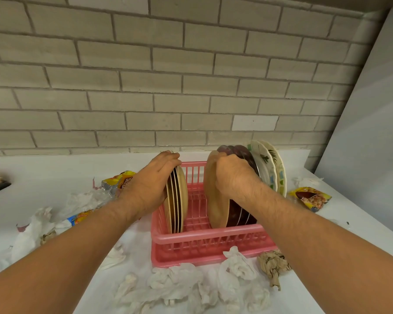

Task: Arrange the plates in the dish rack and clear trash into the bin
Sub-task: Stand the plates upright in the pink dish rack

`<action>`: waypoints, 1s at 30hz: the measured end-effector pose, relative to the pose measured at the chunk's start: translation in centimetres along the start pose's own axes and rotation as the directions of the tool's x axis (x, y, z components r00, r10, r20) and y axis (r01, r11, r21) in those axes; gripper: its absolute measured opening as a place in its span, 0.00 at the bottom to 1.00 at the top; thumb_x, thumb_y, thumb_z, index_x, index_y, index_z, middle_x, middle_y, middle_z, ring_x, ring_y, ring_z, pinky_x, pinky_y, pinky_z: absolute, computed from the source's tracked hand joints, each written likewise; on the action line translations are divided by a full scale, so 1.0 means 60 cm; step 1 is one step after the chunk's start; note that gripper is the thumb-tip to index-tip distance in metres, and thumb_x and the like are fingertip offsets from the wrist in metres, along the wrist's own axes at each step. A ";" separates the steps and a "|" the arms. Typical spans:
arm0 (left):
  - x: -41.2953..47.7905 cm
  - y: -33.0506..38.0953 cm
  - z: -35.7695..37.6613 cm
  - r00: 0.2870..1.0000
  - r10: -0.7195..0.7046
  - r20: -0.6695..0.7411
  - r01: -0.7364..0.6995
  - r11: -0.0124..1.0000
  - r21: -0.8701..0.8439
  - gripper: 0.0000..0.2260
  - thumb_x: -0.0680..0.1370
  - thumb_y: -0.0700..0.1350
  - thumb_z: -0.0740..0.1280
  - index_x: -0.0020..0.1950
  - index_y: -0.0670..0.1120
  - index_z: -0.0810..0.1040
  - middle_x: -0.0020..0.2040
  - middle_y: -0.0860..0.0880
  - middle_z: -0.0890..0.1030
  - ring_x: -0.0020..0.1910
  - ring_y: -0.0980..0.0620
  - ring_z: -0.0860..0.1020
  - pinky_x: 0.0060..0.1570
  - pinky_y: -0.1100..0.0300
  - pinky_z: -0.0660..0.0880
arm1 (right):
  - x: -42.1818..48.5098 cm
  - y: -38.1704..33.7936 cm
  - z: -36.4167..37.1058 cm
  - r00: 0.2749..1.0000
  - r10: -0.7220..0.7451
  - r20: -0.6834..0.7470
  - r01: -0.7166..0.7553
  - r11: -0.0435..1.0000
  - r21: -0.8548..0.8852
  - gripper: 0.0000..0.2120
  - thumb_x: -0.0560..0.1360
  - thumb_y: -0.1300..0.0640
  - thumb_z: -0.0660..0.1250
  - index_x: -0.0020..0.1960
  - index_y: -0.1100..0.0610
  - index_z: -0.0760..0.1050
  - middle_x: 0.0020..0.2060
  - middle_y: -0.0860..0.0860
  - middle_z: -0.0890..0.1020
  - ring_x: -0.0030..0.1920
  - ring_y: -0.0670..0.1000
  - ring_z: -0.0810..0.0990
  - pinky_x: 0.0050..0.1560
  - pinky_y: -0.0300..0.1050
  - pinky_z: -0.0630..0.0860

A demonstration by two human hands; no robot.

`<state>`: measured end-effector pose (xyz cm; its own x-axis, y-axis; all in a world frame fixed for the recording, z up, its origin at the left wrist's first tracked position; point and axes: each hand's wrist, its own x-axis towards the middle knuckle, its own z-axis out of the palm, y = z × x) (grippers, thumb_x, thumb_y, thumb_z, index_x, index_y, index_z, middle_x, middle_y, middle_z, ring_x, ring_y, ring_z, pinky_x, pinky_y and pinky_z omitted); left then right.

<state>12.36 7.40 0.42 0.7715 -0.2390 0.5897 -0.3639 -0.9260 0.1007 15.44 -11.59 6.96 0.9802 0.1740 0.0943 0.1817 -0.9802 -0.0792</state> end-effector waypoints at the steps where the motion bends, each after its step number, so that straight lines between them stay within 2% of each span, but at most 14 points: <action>1: 0.000 0.000 0.000 1.000 0.001 -0.001 -0.001 1.000 0.003 0.31 0.71 0.34 0.71 0.71 0.47 0.66 0.74 0.49 0.65 0.75 0.50 0.57 0.70 0.62 0.50 | 0.001 0.002 -0.001 1.000 0.000 0.000 0.000 1.000 -0.003 0.20 0.75 0.65 0.68 0.65 0.61 0.69 0.44 0.55 0.78 0.41 0.53 0.77 0.40 0.45 0.74; 7: -0.001 0.000 -0.002 1.000 -0.016 0.005 0.016 1.000 -0.002 0.32 0.71 0.34 0.71 0.72 0.48 0.65 0.74 0.49 0.64 0.75 0.51 0.56 0.70 0.62 0.49 | 0.003 0.010 -0.009 1.000 -0.017 0.020 0.017 0.999 -0.039 0.13 0.75 0.66 0.67 0.60 0.61 0.74 0.38 0.53 0.75 0.44 0.53 0.78 0.45 0.46 0.74; 10: -0.001 0.000 -0.003 1.000 -0.019 0.001 0.019 1.000 0.001 0.32 0.71 0.34 0.71 0.72 0.48 0.65 0.74 0.50 0.63 0.75 0.51 0.55 0.70 0.62 0.50 | -0.002 0.015 -0.009 0.998 -0.060 -0.016 0.058 0.994 -0.089 0.14 0.75 0.67 0.66 0.60 0.61 0.74 0.48 0.55 0.79 0.51 0.55 0.80 0.51 0.47 0.77; 13: 0.000 0.001 -0.003 1.000 -0.021 0.018 0.022 1.000 -0.004 0.32 0.70 0.34 0.72 0.72 0.47 0.65 0.74 0.49 0.63 0.75 0.50 0.56 0.73 0.58 0.52 | -0.010 0.019 -0.010 0.995 -0.086 -0.041 0.078 0.985 -0.154 0.15 0.75 0.65 0.67 0.62 0.61 0.74 0.55 0.55 0.79 0.55 0.55 0.79 0.51 0.45 0.74; 15: 0.000 -0.001 -0.003 1.000 -0.014 0.023 0.014 1.000 -0.016 0.32 0.70 0.33 0.71 0.72 0.46 0.66 0.74 0.48 0.64 0.75 0.49 0.57 0.73 0.57 0.54 | -0.010 0.023 -0.011 0.992 -0.104 -0.073 0.088 0.976 -0.199 0.18 0.74 0.65 0.68 0.63 0.60 0.73 0.56 0.53 0.78 0.56 0.54 0.78 0.48 0.43 0.69; 19: 0.000 -0.002 -0.001 1.000 -0.017 0.017 0.017 1.000 -0.011 0.32 0.70 0.33 0.71 0.72 0.47 0.65 0.74 0.49 0.63 0.75 0.50 0.56 0.73 0.58 0.52 | -0.010 0.024 -0.013 0.991 -0.111 -0.073 0.091 0.967 -0.237 0.18 0.74 0.65 0.68 0.64 0.61 0.73 0.58 0.55 0.77 0.59 0.55 0.77 0.53 0.46 0.73; 21: -0.001 -0.002 0.000 1.000 -0.017 0.009 0.017 1.000 -0.007 0.32 0.71 0.33 0.71 0.72 0.47 0.65 0.74 0.49 0.63 0.75 0.50 0.56 0.71 0.61 0.50 | -0.013 0.025 -0.014 0.992 -0.105 -0.068 0.085 0.963 -0.255 0.17 0.75 0.64 0.68 0.63 0.62 0.73 0.57 0.55 0.78 0.57 0.55 0.78 0.52 0.46 0.74; 25: -0.002 -0.002 0.000 1.000 -0.022 0.005 0.022 1.000 -0.006 0.33 0.70 0.33 0.71 0.72 0.47 0.65 0.74 0.49 0.63 0.75 0.50 0.56 0.70 0.62 0.49 | -0.021 0.030 -0.021 0.993 -0.100 -0.061 0.081 0.962 -0.260 0.14 0.75 0.65 0.66 0.60 0.61 0.74 0.50 0.55 0.81 0.44 0.53 0.79 0.40 0.45 0.71; 30: -0.003 -0.001 -0.002 1.000 -0.021 0.008 0.021 1.000 -0.002 0.33 0.71 0.34 0.71 0.73 0.48 0.64 0.75 0.50 0.62 0.76 0.51 0.55 0.70 0.62 0.49 | -0.023 0.029 -0.025 0.987 -0.115 -0.114 0.085 0.967 -0.238 0.19 0.75 0.61 0.69 0.64 0.59 0.71 0.57 0.54 0.77 0.56 0.54 0.78 0.43 0.44 0.70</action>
<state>12.17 7.52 0.38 0.7835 -0.2215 0.5806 -0.3482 -0.9304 0.1149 14.28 -13.69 8.19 0.9373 0.2739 0.2155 0.2407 -0.9559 0.1681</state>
